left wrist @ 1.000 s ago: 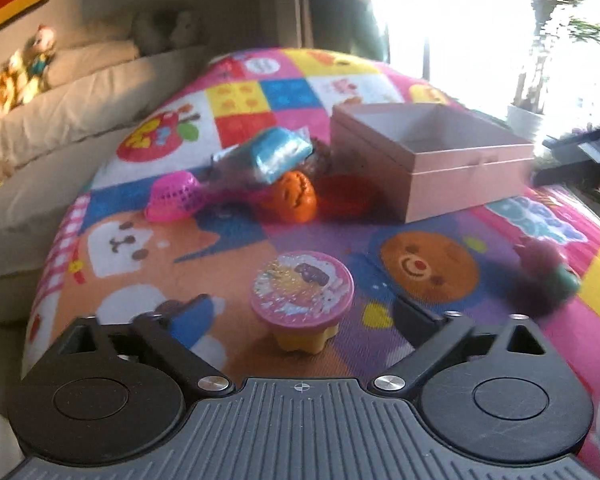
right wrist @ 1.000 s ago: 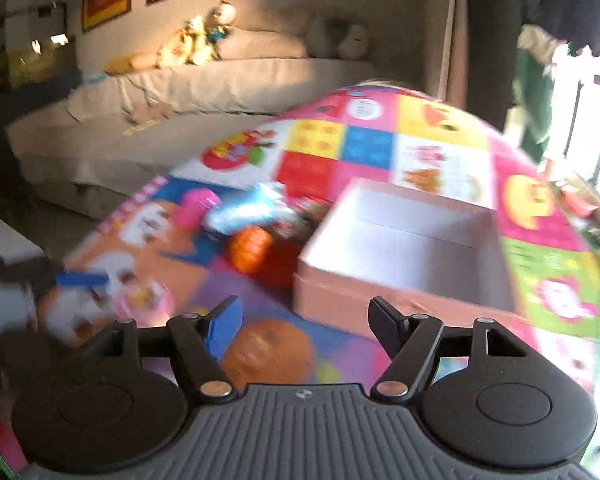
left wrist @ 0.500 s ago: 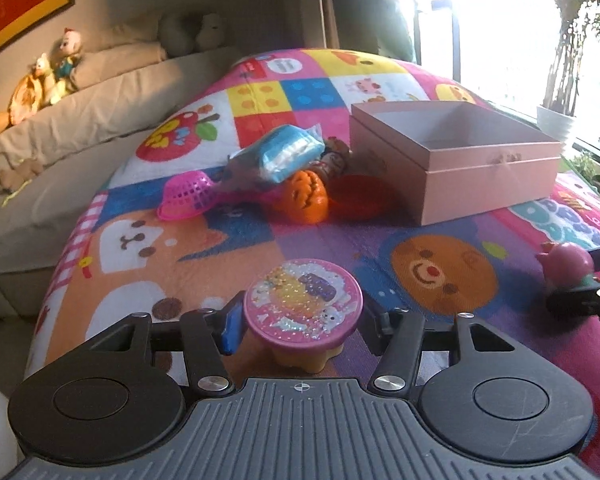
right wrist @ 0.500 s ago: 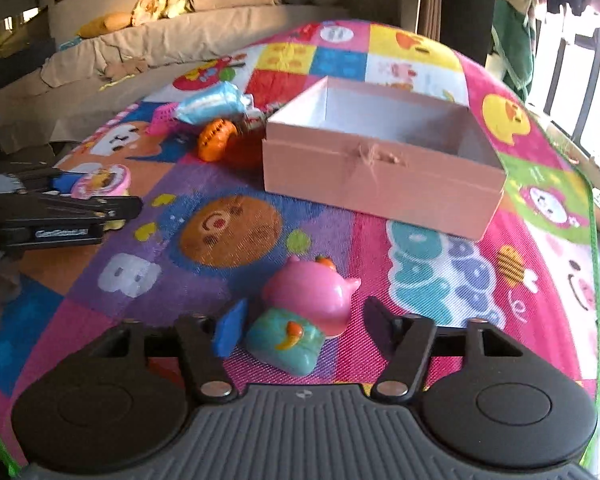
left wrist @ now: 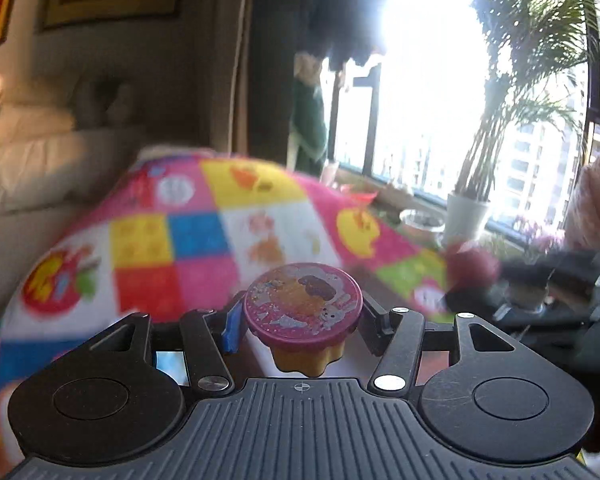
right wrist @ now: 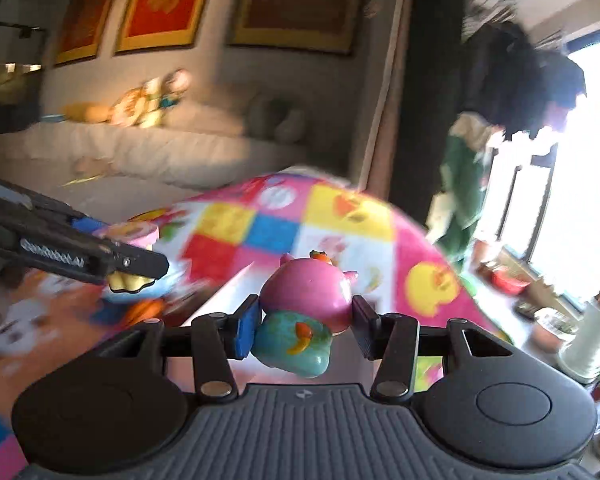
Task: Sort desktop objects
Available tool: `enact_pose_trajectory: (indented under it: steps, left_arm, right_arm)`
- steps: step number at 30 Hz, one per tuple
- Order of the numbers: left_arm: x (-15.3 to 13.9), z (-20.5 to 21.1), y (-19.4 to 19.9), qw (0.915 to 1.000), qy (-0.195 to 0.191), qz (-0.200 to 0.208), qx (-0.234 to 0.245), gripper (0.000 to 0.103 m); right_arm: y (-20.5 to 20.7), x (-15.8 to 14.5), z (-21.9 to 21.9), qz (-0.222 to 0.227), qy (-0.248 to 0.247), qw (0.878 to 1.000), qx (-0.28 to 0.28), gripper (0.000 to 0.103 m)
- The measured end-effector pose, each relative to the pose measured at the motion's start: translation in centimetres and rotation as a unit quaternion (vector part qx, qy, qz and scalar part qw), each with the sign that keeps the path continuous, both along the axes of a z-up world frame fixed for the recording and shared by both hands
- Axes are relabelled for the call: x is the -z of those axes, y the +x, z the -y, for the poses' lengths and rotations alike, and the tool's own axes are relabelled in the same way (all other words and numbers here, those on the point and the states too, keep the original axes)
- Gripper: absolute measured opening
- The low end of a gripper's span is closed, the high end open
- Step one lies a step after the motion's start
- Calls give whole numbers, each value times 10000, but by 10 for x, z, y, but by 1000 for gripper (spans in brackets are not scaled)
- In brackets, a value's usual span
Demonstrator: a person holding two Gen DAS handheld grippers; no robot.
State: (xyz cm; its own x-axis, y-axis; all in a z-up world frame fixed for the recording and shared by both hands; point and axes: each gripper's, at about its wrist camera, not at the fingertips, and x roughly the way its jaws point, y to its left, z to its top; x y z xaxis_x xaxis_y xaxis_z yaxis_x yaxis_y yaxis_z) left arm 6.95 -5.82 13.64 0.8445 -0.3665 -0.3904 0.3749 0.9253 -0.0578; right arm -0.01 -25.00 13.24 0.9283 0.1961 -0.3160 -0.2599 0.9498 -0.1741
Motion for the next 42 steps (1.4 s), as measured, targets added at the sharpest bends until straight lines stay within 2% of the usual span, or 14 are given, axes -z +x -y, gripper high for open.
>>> enact_pose_trajectory:
  steps: [1, 3, 6, 11, 16, 19, 22, 24, 28, 29, 31, 32, 36, 42]
  left_arm:
    - [-1, 7, 14, 10000, 17, -25, 45, 63]
    - [1, 13, 35, 9999, 3, -121, -1, 82]
    - [7, -7, 37, 9993, -203, -167, -282, 94]
    - [49, -62, 14, 9941, -128, -521, -941, 97]
    - [98, -116, -12, 9776, 19, -1120, -1781, 101]
    - [111, -139, -28, 9671, 40, -1096, -2297, 103]
    - [118, -147, -40, 9607, 313, -981, -2579, 103]
    - [119, -146, -46, 9660, 405, -879, -2397, 103]
    - [118, -139, -60, 9783, 377, -673, -1924, 103]
    - [118, -139, -61, 9794, 379, -632, -1878, 103]
    - [118, -140, -63, 9805, 342, -616, -1837, 103]
    - [119, -141, -62, 9805, 304, -648, -1831, 103]
    - [122, -147, -57, 9800, 146, -788, -1822, 103]
    - [122, -143, -56, 9808, 216, -866, -1733, 103]
  right_arm:
    - [15, 2, 1, -40, 44, 10000, 63, 48]
    - [44, 12, 2, -241, 188, 9995, 52, 50]
    - [64, 30, 0, -584, 363, 9975, 131, 55]
    - [55, 52, -9, -790, 390, 9960, -152, 55]
    - [57, 50, -43, -932, 308, 9935, -585, 60]
    - [62, 47, -75, -919, 184, 9917, -881, 68]
    - [74, 44, -117, -1027, 21, 9871, -1232, 74]
    - [91, 43, -144, -1165, -1, 9832, -1407, 85]
    - [127, 58, -196, -1346, -314, 9804, -1403, 93]
    - [137, 64, -205, -1365, -422, 9811, -1304, 93]
    - [153, 77, -221, -1473, -553, 9806, -1172, 82]
    - [158, 82, -224, -1622, -601, 9773, -1224, 56]
    - [136, 74, -209, -1857, -355, 9708, -1475, 52]
    - [46, 48, -132, -1871, 80, 9616, -2007, 52]
